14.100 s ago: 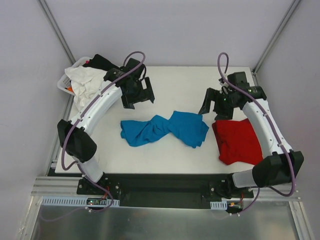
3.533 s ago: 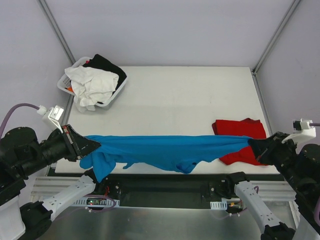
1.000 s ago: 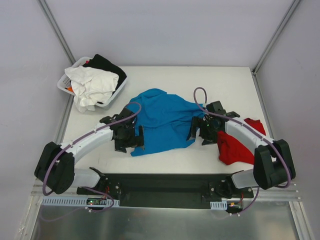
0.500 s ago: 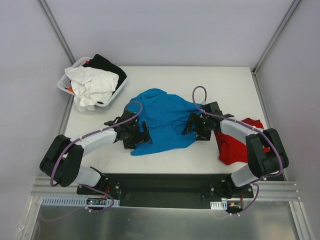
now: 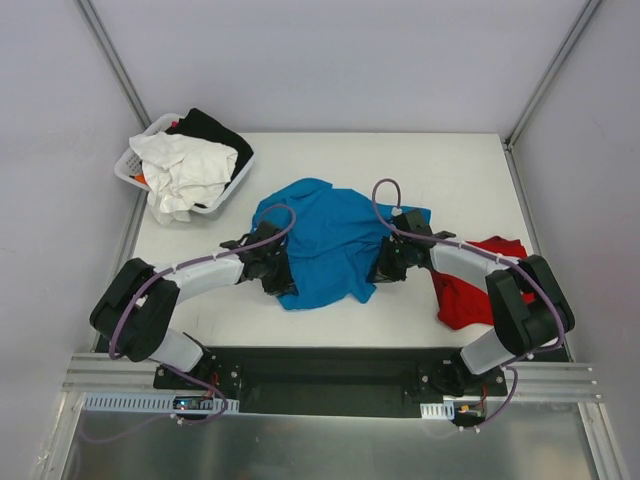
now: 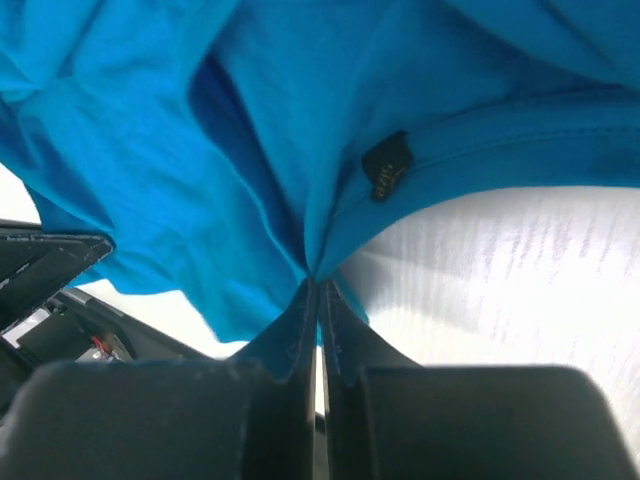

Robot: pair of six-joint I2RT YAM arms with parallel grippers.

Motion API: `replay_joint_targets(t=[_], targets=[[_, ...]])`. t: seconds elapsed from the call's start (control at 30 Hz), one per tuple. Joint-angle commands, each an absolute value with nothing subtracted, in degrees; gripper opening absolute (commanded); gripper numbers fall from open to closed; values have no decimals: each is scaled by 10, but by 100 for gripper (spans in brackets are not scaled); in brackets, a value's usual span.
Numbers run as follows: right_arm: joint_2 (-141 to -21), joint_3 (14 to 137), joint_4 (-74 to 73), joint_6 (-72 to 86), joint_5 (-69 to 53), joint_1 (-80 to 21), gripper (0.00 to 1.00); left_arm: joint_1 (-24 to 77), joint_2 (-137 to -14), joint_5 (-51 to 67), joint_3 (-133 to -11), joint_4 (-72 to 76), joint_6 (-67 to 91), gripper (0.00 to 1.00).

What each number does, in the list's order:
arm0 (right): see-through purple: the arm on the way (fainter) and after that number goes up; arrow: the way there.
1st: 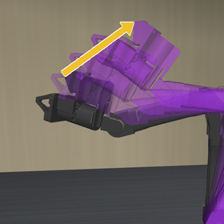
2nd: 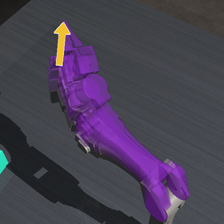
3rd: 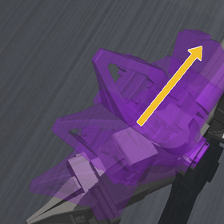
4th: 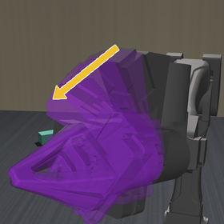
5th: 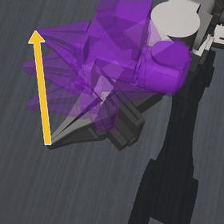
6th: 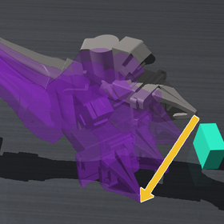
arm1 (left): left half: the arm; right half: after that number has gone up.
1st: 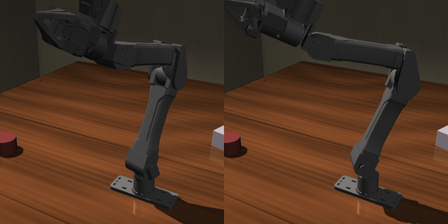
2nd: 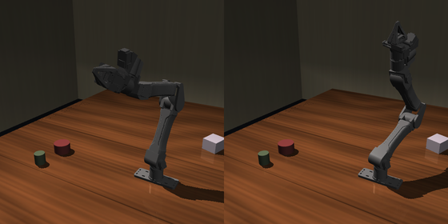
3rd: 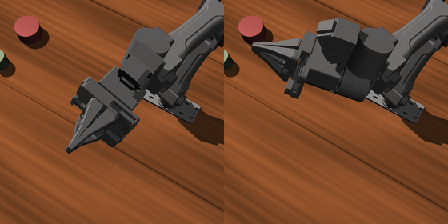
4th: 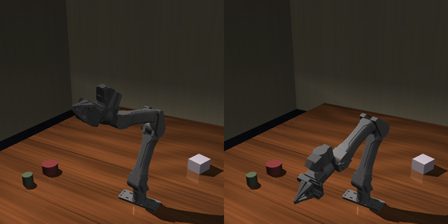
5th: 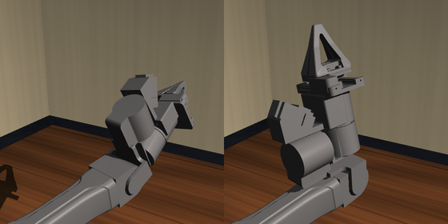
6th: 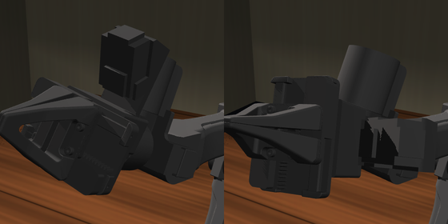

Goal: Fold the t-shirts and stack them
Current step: Flatten the tshirt out

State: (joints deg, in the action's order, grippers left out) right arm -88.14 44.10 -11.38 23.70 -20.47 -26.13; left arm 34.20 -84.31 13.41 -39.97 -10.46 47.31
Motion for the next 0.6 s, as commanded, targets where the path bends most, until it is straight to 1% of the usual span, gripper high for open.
replay_joint_targets(t=[0.0,0.07,0.1,0.17,0.23,0.3,0.47,0.57], targets=[[-818,502,-198,240,-183,-274,1,349,-789,132,-479,-204,473,0],[-782,525,-258,234,-173,-273,1,352,-758,126,-541,-284,454,0],[-743,536,-279,232,-164,-274,1,352,-749,127,-563,-307,447,0],[-709,566,-343,229,-158,-273,1,352,-732,131,-636,-391,429,2],[-666,584,-395,227,-152,-272,1,352,-731,137,-708,-446,411,3],[-649,610,-421,228,-157,-266,1,353,-737,151,-744,-504,403,4],[-639,659,-502,225,-170,-257,1,352,-732,191,-792,-554,413,7],[-642,693,-567,217,-179,-251,1,355,-730,214,-816,-588,410,12]])
